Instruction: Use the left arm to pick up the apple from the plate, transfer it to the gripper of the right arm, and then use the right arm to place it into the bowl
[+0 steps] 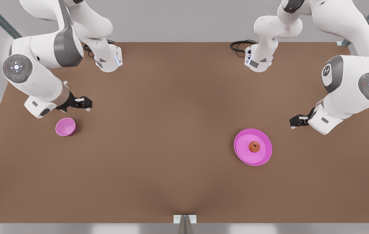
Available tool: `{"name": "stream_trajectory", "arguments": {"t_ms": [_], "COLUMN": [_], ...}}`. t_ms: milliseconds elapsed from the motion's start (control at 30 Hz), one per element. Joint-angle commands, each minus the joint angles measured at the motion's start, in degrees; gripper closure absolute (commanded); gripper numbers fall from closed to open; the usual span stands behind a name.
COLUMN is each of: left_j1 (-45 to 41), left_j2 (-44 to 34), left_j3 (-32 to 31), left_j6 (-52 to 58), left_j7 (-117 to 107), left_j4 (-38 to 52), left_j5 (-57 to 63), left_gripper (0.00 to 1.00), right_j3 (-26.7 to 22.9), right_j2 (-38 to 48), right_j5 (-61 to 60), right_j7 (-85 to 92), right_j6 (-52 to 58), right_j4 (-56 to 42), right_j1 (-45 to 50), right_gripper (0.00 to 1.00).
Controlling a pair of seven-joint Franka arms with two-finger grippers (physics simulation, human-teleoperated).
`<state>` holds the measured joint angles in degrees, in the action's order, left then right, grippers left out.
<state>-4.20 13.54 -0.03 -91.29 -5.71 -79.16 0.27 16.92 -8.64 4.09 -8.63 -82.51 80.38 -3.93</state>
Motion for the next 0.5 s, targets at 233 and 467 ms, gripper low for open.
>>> {"name": "stream_trajectory", "arguments": {"t_ms": [233,467], "left_j1": [-1.3,-1.9], "left_j2": [-0.3,4.9], "left_j3": [-0.7,-0.8], "left_j6": [-34.1,-60.3], "left_j7": [9.5,9.6], "left_j4": [-27.1,-41.6], "left_j5": [-1.6,-1.6], "left_gripper": [0.00,0.00], "right_j3": [-13.8,-13.8], "right_j2": [1.8,1.7], "right_j5": [-1.4,-1.4], "right_j7": [3.3,3.5], "right_j6": [-2.0,-2.0], "right_j4": [2.6,2.6], "right_j1": [9.1,9.1], "right_gripper": [0.00,0.00]}}
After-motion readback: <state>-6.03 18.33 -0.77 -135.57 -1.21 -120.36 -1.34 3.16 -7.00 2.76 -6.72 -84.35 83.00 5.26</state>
